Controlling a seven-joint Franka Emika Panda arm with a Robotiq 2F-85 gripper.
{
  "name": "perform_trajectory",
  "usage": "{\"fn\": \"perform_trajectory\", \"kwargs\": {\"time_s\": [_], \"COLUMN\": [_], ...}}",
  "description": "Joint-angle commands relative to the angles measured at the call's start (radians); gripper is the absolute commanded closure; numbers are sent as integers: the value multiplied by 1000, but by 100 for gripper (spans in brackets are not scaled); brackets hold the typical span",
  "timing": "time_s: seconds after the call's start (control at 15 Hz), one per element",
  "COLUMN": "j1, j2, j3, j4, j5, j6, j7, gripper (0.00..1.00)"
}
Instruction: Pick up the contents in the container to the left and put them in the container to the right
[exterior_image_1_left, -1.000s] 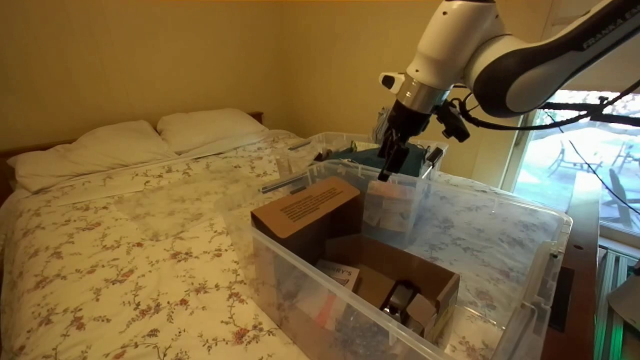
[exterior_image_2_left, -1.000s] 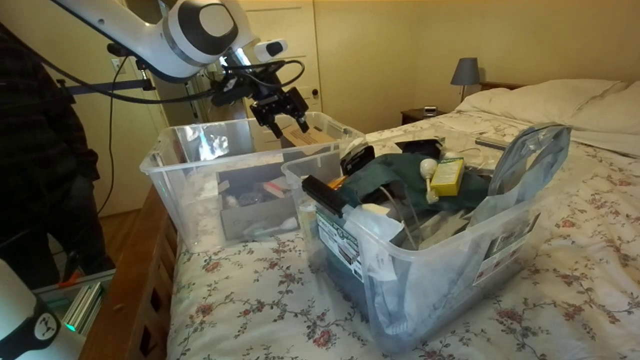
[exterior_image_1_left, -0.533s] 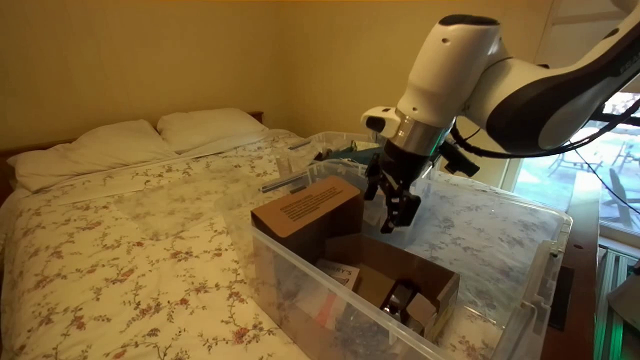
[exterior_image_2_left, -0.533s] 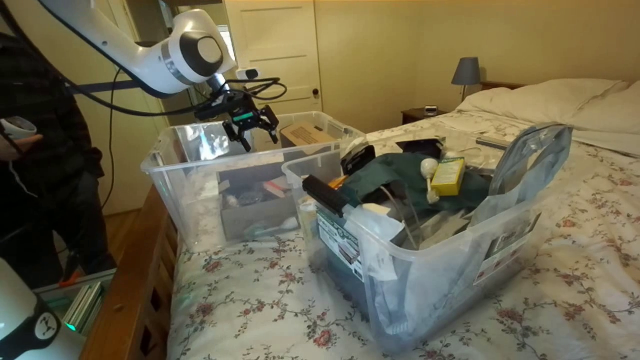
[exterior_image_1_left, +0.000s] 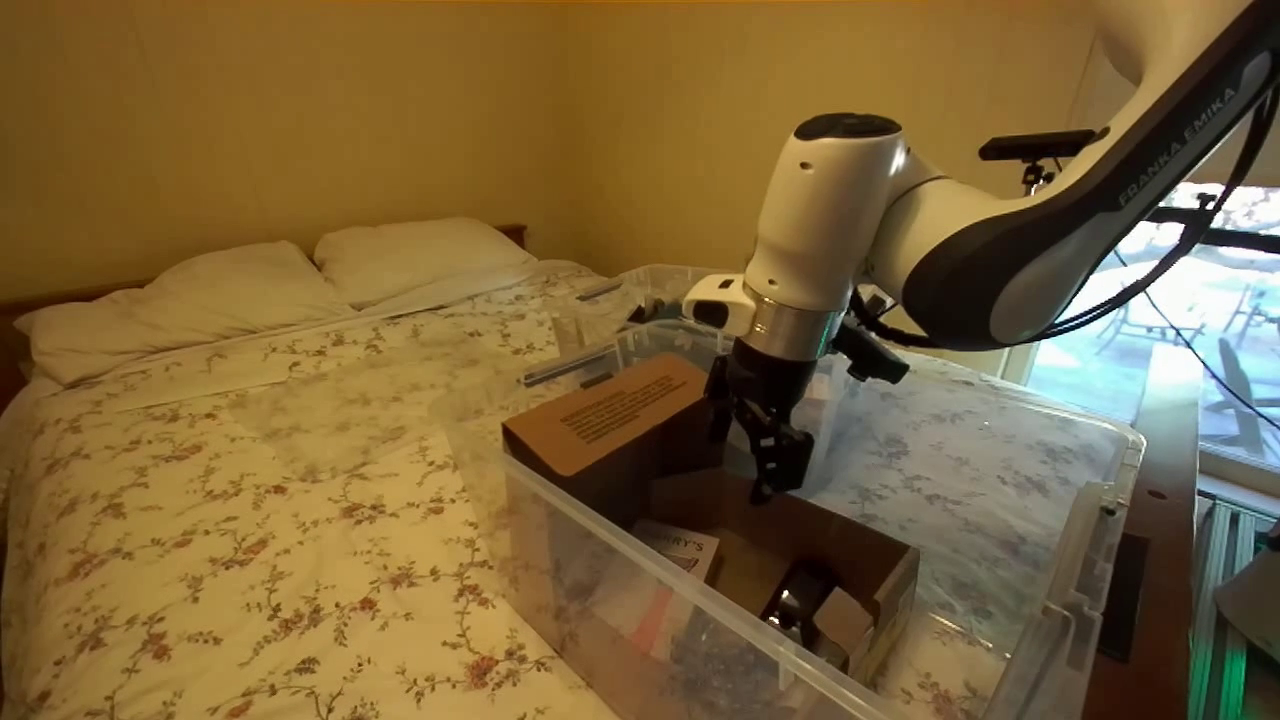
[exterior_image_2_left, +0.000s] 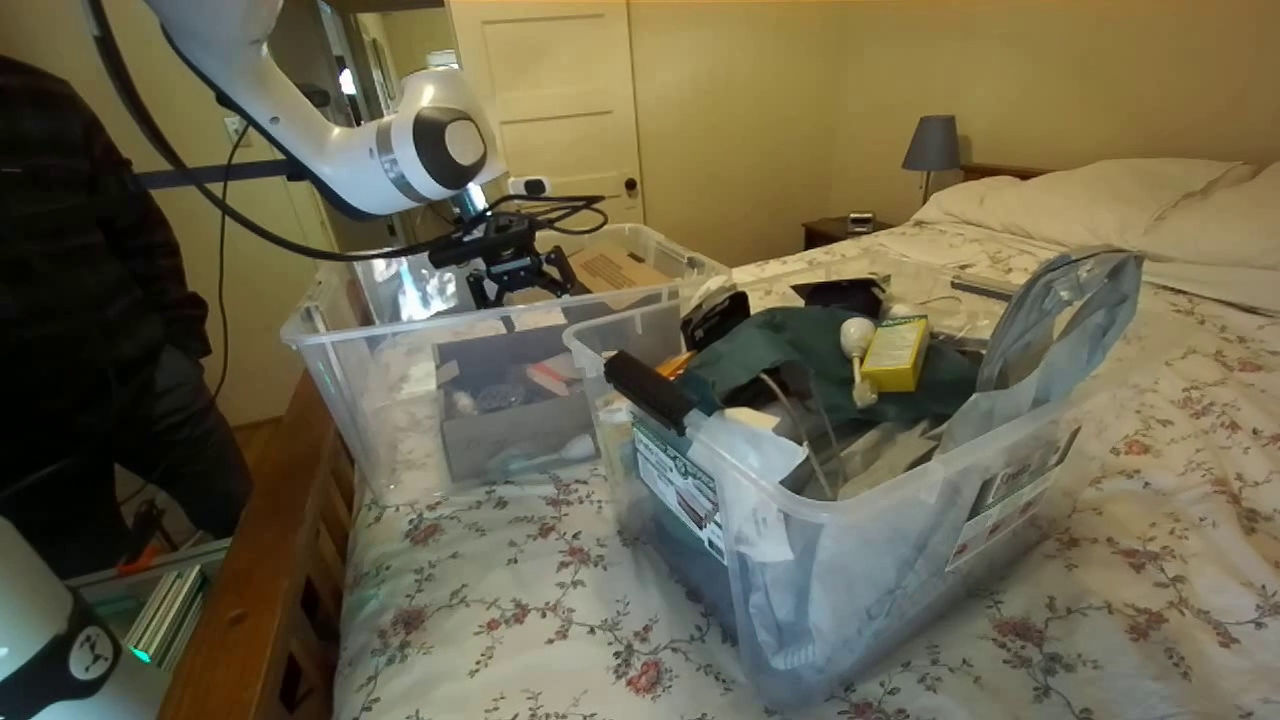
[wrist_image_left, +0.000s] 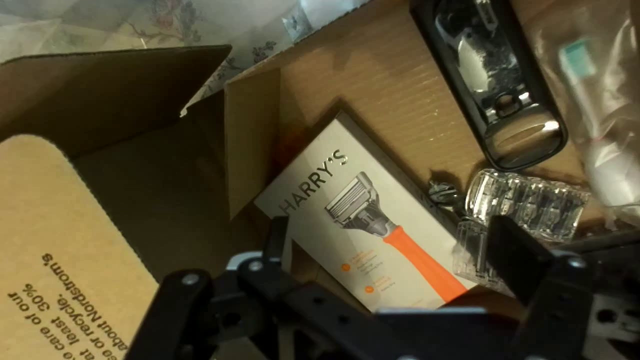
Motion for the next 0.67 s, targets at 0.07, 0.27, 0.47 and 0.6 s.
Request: {"fn": "perform_trajectory", "kwargs": {"time_s": [0.07,0.27,0.47,0.6], "j1": [-42,-64,-97,-109], "j2": [28,99,186,229], "j3": [17,55,128,156], "j4": [-64,-65,-24,-2], "j5": [121,229,328,349], "j6": [126,221,241,220], "j7": [-178,-280,-371,-391], "gripper": [0,0,0,0]}}
